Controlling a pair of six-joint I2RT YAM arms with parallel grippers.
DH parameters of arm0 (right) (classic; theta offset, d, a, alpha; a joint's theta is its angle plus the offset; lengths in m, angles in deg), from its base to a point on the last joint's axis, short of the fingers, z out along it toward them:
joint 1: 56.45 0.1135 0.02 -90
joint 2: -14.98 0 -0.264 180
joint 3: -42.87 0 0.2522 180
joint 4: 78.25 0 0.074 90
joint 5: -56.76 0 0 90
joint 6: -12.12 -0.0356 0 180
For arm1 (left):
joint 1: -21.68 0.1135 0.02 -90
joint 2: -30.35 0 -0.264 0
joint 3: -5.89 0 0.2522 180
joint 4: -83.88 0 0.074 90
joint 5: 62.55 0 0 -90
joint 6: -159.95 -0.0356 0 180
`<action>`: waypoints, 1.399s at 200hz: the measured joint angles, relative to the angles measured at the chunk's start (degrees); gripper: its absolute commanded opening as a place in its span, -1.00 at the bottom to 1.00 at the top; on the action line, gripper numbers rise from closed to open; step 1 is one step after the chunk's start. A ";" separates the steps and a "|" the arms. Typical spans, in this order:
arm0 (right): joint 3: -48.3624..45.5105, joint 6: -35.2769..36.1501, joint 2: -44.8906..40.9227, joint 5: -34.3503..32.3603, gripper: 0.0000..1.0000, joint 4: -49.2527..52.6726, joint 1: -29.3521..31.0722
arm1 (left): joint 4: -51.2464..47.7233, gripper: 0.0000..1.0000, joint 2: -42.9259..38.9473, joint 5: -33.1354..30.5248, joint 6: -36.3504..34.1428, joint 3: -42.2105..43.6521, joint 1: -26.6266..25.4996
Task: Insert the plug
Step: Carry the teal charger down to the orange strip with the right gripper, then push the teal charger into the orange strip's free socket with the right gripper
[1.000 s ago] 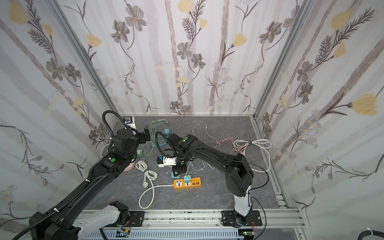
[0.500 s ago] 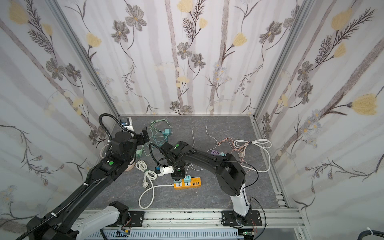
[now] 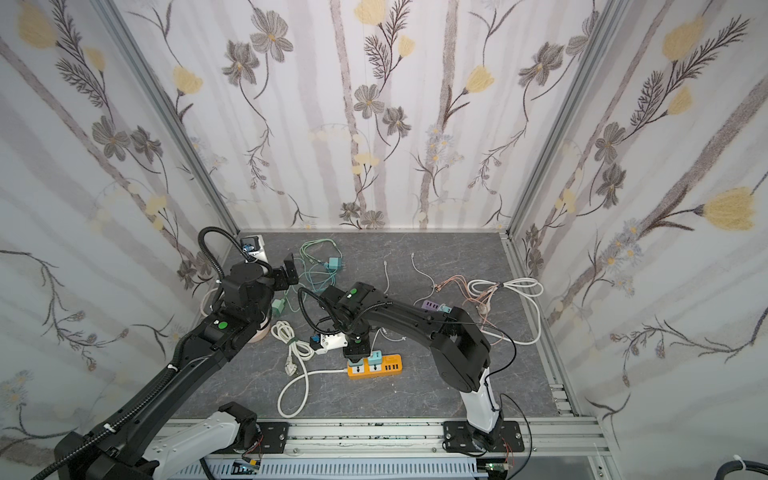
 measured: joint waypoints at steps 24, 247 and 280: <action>0.44 0.00 0.00 -1.18 -0.99 1.11 -0.15 | -0.02 1.00 0.33 0.02 0.00 0.00 0.04; -1.14 -0.11 3.91 -3.98 -0.98 -2.08 2.60 | -0.44 1.00 1.84 0.83 0.17 -0.11 0.48; -0.46 -1.18 4.02 -4.17 -0.39 -1.55 2.69 | -1.75 1.00 2.01 1.31 0.15 -0.55 0.57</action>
